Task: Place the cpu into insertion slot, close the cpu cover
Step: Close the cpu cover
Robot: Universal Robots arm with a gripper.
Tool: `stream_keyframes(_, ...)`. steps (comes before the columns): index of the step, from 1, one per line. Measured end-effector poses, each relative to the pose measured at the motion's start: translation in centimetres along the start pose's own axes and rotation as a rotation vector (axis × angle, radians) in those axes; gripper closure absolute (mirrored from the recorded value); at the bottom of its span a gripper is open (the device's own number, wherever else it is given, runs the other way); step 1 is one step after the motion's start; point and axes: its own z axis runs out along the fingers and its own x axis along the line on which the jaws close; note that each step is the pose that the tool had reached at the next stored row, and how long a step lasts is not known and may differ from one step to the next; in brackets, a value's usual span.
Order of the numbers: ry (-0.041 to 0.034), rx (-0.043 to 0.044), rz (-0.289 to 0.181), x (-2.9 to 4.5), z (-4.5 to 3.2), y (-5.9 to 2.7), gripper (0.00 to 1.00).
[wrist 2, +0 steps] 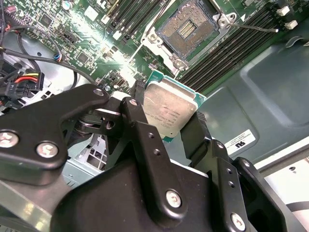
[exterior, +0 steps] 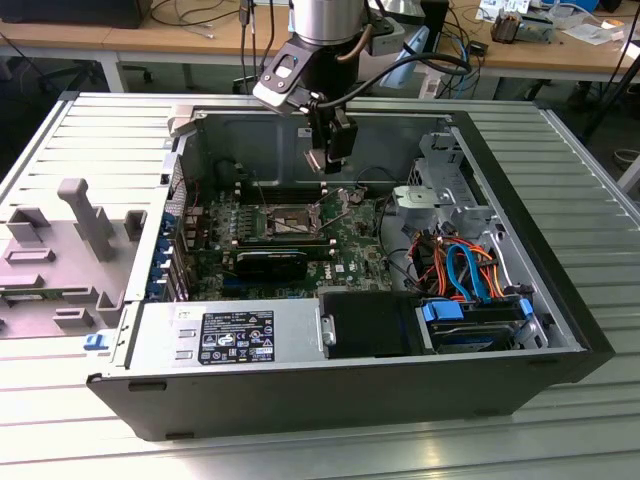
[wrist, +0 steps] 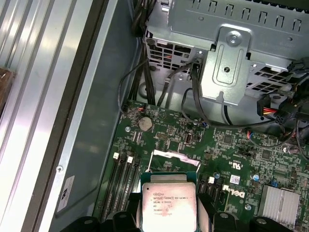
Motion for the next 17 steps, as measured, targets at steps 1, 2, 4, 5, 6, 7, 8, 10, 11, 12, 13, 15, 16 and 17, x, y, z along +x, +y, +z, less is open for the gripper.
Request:
stream_keyframes(1,-0.0001,-0.0001,0.001,0.00,0.00,0.00,0.45)
stream_keyframes(2,-0.0002,-0.0001,0.002,0.00,0.00,0.00,0.45)
stream_keyframes(4,-0.0004,-0.0001,0.005,0.00,0.01,0.00,0.45)
stream_keyframes(5,-0.0005,-0.0001,0.006,0.00,0.01,0.00,0.45)
stream_keyframes(6,-0.0006,-0.0001,0.007,0.00,0.01,0.00,0.45)
stream_keyframes(7,-0.0006,-0.0001,0.008,0.00,0.01,0.00,0.45)
stream_keyframes(8,-0.0007,-0.0001,0.009,0.00,0.02,0.00,0.45)
stream_keyframes(10,-0.0009,-0.0002,0.011,0.00,0.02,0.00,0.45)
stream_keyframes(11,-0.0010,-0.0001,0.012,0.00,0.02,0.00,0.45)
stream_keyframes(12,-0.0010,-0.0001,0.013,0.00,0.02,0.00,0.45)
stream_keyframes(13,-0.0011,-0.0002,0.014,0.00,0.02,0.00,0.45)
stream_keyframes(15,-0.0014,-0.0002,0.017,0.00,0.03,0.00,0.45)
stream_keyframes(16,-0.0015,-0.0002,0.018,0.00,0.03,0.00,0.45)
stream_keyframes(17,-0.0015,-0.0002,0.019,0.00,0.03,0.00,0.45)
